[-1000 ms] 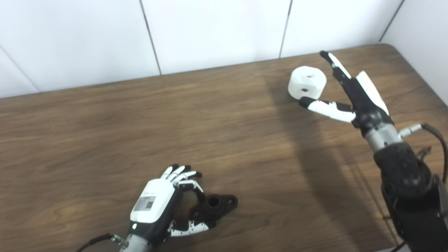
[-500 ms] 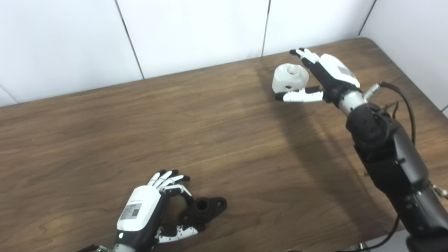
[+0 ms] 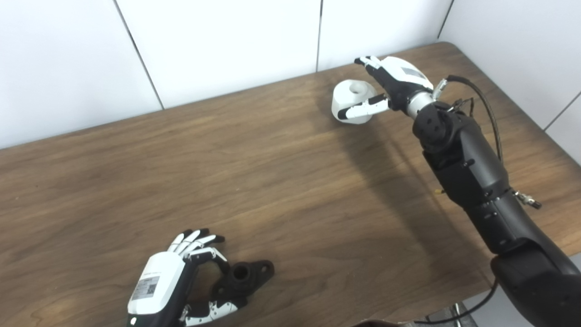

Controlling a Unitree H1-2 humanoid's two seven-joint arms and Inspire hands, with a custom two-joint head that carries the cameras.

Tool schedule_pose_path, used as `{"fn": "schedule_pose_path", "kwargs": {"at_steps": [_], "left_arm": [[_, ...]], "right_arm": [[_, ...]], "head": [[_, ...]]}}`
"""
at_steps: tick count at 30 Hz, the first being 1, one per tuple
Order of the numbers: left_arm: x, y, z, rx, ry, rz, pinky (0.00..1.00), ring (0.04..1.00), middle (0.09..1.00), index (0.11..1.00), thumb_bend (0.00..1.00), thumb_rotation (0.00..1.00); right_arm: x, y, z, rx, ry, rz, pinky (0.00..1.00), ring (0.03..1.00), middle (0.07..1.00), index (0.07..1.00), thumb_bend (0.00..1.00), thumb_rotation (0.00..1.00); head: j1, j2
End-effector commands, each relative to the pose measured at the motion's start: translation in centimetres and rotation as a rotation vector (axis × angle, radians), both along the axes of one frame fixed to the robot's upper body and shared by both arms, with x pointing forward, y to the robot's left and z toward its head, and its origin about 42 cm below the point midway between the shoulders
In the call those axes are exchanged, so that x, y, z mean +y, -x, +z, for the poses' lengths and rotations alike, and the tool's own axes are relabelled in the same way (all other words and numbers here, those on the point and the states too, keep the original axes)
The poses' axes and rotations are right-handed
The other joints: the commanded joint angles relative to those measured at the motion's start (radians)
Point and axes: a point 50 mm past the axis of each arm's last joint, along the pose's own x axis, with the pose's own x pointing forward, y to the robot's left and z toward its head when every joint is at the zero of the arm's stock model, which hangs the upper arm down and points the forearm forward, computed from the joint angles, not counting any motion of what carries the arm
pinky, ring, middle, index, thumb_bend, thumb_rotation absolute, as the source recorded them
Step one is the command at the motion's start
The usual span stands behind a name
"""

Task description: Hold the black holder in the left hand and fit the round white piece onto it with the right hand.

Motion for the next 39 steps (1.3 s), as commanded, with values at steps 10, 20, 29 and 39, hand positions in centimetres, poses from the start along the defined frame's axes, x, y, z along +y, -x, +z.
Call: {"fn": "schedule_pose_path", "kwargs": {"at_steps": [10, 20, 29, 39], "left_arm": [[1.2, 0.1, 0.2, 0.001, -0.026, 0.024, 0.95, 0.904, 0.808, 0.487, 0.52, 0.05], [1.3, 0.1, 0.4, -0.006, -0.029, 0.023, 0.94, 0.902, 0.810, 0.487, 0.52, 0.05], [1.3, 0.2, 0.6, -0.008, -0.033, 0.026, 0.94, 0.898, 0.808, 0.487, 0.52, 0.05], [1.3, 0.2, 1.0, -0.003, -0.026, 0.035, 0.93, 0.897, 0.809, 0.487, 0.52, 0.05]], "right_arm": [[-1.2, -2.2, 3.5, -0.072, 0.091, -0.036, 1.00, 1.000, 1.000, 0.904, 0.78, 0.46], [-1.1, -2.4, 3.4, -0.073, 0.091, -0.027, 0.99, 1.000, 0.983, 0.820, 0.77, 0.40], [-0.8, -2.3, 2.9, -0.080, 0.072, -0.025, 0.96, 1.000, 0.970, 0.777, 0.75, 0.36], [-1.1, -2.4, 2.5, -0.070, 0.075, -0.032, 0.96, 1.000, 0.957, 0.764, 0.74, 0.37]], "head": [[-0.006, 0.005], [-0.011, 0.006], [-0.012, 0.008], [-0.007, 0.012]]}}
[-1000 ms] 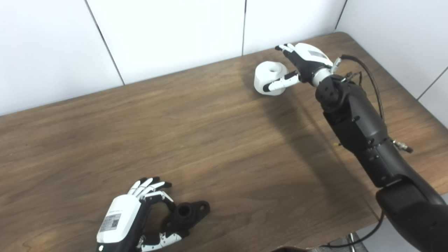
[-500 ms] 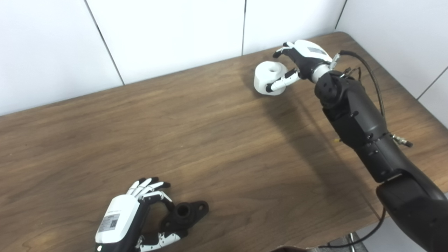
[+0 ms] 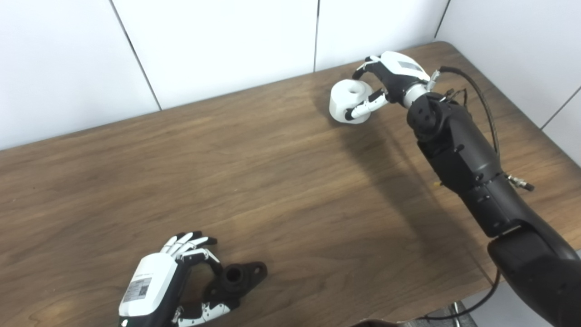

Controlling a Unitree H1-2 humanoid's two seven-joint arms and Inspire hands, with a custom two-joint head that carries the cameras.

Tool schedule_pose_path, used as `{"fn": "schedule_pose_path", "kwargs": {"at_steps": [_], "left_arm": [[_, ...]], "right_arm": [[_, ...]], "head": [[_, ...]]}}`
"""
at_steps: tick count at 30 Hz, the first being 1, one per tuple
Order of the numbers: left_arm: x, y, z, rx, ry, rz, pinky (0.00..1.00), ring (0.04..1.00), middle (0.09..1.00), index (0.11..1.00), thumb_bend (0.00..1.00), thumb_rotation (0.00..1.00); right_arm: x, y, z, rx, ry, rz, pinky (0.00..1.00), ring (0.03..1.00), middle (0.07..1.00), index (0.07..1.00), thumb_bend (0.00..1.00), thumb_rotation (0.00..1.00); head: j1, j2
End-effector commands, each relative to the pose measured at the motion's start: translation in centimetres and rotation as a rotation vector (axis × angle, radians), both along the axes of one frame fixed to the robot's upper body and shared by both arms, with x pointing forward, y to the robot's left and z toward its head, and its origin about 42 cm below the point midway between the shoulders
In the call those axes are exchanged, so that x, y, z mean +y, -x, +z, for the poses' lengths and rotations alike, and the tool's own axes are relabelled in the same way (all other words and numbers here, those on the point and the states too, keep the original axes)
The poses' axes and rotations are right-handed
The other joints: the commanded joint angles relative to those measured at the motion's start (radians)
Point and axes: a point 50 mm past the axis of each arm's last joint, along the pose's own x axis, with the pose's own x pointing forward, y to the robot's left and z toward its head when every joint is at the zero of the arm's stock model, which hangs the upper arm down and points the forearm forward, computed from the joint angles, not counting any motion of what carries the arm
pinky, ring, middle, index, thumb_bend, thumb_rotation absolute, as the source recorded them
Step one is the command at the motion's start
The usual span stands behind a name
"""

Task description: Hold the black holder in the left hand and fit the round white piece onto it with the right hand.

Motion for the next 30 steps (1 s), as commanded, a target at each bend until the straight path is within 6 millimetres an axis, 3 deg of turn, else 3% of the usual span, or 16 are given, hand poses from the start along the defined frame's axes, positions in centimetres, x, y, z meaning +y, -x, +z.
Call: {"fn": "schedule_pose_path", "kwargs": {"at_steps": [1, 30], "left_arm": [[0.62, 0.18, 0.35, -0.006, -0.012, 0.020, 0.93, 0.896, 0.809, 0.487, 0.52, 0.05], [0.75, 0.51, 0.65, 0.003, -0.018, 0.019, 0.93, 0.894, 0.808, 0.487, 0.52, 0.05]], "right_arm": [[-0.76, -0.41, 2.35, -0.078, 0.027, -0.013, 0.96, 1.000, 0.958, 0.763, 0.73, 0.37], [-0.96, -0.51, 2.17, -0.065, 0.031, -0.010, 0.94, 1.000, 0.942, 0.737, 0.74, 0.37]], "head": [[-0.001, 0.001], [-0.008, 0.015]]}}
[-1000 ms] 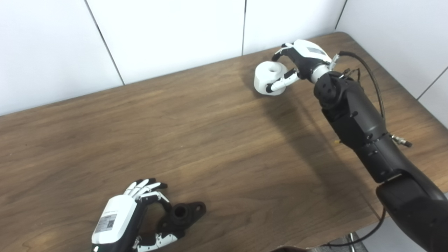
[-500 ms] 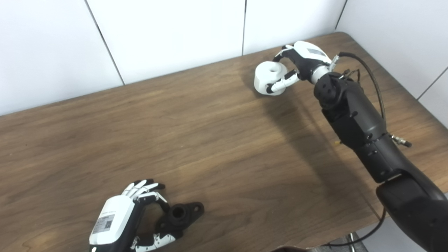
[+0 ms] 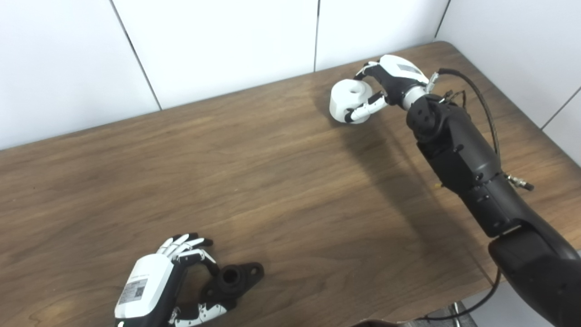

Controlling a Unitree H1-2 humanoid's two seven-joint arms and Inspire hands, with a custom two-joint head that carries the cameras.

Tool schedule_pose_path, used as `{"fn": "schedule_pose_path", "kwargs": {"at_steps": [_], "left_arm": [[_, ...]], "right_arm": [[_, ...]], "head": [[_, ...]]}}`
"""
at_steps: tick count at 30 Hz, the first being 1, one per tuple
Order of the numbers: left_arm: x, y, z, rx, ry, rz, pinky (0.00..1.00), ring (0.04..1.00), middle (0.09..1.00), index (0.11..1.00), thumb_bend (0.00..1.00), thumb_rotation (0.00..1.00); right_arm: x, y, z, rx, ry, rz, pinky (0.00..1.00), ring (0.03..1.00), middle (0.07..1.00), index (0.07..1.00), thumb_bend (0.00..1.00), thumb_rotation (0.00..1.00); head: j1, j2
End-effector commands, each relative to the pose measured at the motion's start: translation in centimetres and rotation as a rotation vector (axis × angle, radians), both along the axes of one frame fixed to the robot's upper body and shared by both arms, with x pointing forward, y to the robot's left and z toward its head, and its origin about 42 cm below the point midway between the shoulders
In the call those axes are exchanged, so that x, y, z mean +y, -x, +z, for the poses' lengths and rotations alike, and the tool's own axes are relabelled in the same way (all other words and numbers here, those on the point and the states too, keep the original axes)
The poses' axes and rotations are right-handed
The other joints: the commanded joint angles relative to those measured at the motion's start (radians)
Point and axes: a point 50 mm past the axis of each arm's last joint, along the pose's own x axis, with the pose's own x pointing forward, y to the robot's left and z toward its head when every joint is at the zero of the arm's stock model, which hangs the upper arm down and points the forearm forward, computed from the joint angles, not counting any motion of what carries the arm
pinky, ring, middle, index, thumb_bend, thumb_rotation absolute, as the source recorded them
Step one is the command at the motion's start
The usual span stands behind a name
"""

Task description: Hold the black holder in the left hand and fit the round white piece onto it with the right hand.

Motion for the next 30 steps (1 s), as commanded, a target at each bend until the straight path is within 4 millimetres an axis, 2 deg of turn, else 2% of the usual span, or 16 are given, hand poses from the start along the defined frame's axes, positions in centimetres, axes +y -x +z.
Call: {"fn": "schedule_pose_path", "kwargs": {"at_steps": [1, 13, 30], "left_arm": [[0.57, 0.27, 0.33, -0.002, -0.016, 0.007, 0.93, 0.894, 0.808, 0.487, 0.52, 0.05], [0.53, 0.22, 0.42, -0.006, -0.016, 0.005, 0.93, 0.895, 0.807, 0.487, 0.52, 0.05], [0.72, 0.04, 0.35, -0.010, -0.012, 0.012, 0.93, 0.895, 0.807, 0.487, 0.52, 0.05]], "right_arm": [[-0.85, -0.40, 2.62, -0.083, 0.038, -0.014, 0.94, 1.000, 0.944, 0.737, 0.74, 0.36], [-0.85, -0.47, 2.68, -0.103, 0.051, 0.002, 0.91, 0.980, 0.919, 0.696, 0.71, 0.29], [-0.87, -0.58, 2.59, -0.104, 0.075, 0.018, 0.90, 0.969, 0.902, 0.649, 0.68, 0.32]], "head": [[0.000, 0.001], [-0.001, 0.005], [0.003, 0.009]]}}
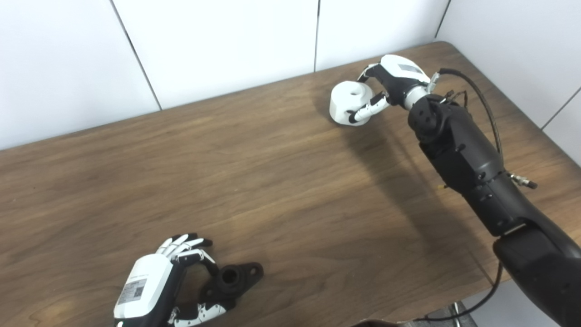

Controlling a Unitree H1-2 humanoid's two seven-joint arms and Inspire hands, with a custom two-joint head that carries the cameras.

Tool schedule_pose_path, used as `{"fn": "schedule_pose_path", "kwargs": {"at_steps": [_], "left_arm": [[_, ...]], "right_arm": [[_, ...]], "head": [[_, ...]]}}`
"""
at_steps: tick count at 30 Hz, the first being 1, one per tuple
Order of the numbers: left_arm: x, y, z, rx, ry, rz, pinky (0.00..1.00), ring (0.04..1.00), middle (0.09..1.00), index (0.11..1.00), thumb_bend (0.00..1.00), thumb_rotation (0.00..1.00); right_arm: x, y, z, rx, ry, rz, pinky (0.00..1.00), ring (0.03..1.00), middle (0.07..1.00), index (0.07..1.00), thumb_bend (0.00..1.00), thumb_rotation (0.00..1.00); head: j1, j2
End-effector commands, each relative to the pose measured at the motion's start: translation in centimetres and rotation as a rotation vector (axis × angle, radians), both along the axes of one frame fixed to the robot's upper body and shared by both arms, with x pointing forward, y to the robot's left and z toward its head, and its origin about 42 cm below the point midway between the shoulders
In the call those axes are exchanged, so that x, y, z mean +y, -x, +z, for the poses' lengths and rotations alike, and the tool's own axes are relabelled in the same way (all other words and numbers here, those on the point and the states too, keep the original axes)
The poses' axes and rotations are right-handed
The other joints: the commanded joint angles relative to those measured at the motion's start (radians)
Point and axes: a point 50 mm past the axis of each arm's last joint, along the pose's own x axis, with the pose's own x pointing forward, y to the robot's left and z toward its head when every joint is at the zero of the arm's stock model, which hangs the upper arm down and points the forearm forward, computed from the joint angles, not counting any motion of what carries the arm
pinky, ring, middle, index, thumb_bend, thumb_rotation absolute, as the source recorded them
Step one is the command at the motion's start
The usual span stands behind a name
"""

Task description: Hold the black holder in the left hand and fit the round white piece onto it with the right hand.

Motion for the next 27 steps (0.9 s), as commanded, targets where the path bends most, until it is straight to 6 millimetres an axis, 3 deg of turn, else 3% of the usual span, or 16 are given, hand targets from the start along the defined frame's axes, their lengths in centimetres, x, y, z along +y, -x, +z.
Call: {"fn": "schedule_pose_path", "kwargs": {"at_steps": [1, 14, 15, 18, 27], "left_arm": [[0.61, 0.08, 0.32, -0.009, -0.014, 0.007, 0.93, 0.896, 0.809, 0.487, 0.52, 0.05], [0.81, 0.01, 0.46, -0.016, -0.008, 0.005, 0.93, 0.894, 0.807, 0.487, 0.52, 0.05], [0.83, 0.01, 0.45, -0.017, -0.012, 0.004, 0.93, 0.894, 0.807, 0.487, 0.52, 0.05], [0.84, 0.02, 0.50, -0.016, -0.017, 0.003, 0.93, 0.897, 0.810, 0.487, 0.52, 0.05], [0.77, -0.04, 0.46, -0.016, -0.019, 0.001, 0.93, 0.896, 0.809, 0.487, 0.52, 0.05]], "right_arm": [[-0.57, -0.50, 2.81, -0.101, 0.043, 0.008, 0.90, 0.968, 0.903, 0.646, 0.68, 0.32], [-0.44, -0.44, 3.09, -0.115, 0.048, 0.024, 0.89, 0.967, 0.895, 0.587, 0.67, 0.31], [-0.43, -0.43, 3.05, -0.119, 0.048, 0.024, 0.88, 0.964, 0.889, 0.530, 0.58, 0.22], [-0.40, -0.41, 2.97, -0.135, 0.050, 0.026, 0.87, 0.956, 0.875, 0.494, 0.52, 0.16], [-0.27, -0.21, 3.13, -0.159, 0.046, 0.043, 0.86, 0.945, 0.855, 0.488, 0.51, 0.15]], "head": [[0.000, 0.001], [-0.008, 0.014], [-0.008, 0.015], [-0.008, 0.017], [-0.007, 0.023]]}}
